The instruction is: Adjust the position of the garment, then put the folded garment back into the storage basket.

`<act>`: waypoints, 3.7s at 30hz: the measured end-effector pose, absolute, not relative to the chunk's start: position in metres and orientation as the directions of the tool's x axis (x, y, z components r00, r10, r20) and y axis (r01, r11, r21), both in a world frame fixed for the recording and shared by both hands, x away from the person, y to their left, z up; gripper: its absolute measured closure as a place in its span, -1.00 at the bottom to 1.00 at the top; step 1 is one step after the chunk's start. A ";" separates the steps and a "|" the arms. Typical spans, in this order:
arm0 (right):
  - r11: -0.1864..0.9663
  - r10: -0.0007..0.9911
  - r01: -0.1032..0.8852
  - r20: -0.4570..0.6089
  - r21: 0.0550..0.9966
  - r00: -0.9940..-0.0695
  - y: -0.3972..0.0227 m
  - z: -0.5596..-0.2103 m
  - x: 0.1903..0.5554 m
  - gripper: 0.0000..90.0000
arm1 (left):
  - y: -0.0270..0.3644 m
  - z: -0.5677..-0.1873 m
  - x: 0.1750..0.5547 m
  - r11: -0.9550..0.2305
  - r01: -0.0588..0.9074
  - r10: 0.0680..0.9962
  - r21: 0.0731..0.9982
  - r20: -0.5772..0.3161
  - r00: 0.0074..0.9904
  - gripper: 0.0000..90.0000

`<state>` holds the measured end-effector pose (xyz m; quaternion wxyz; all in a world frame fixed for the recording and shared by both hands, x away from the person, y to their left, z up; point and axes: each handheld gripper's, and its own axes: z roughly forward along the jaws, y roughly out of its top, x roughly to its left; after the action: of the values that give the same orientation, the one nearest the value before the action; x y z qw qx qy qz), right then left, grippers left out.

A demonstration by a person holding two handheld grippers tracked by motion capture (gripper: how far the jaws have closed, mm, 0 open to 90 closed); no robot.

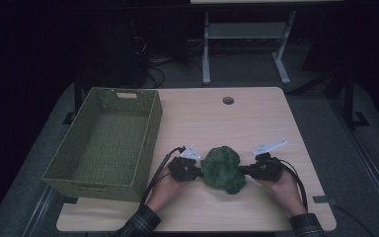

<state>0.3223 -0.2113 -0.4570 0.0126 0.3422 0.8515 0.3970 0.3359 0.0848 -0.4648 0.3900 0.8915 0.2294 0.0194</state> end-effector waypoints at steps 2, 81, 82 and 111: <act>0.459 0.595 0.566 0.237 0.685 -0.768 -0.210 -0.457 0.320 1.00 | 0.087 -0.465 0.337 -0.591 0.398 0.427 0.701 -0.147 0.892 0.99; 0.396 0.803 0.569 0.029 0.721 -0.595 -0.275 -0.483 0.299 -0.76 | 0.025 -0.450 0.355 -0.852 0.155 0.153 0.500 -0.045 0.987 0.10; 0.396 0.804 0.569 0.029 0.721 -0.595 -0.275 -0.483 0.299 -0.76 | 0.025 -0.449 0.355 -0.851 0.161 0.156 0.499 -0.051 0.986 0.22; 0.391 0.806 0.574 0.033 0.719 -0.591 -0.275 -0.483 0.299 -0.76 | 0.048 -0.382 0.351 -0.773 0.288 0.278 0.565 -0.105 0.955 0.42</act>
<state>0.2990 -0.2750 -0.4827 0.1630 0.4218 0.8180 0.3555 0.3512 0.0484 -0.3816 0.3012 0.9416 0.1503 -0.0077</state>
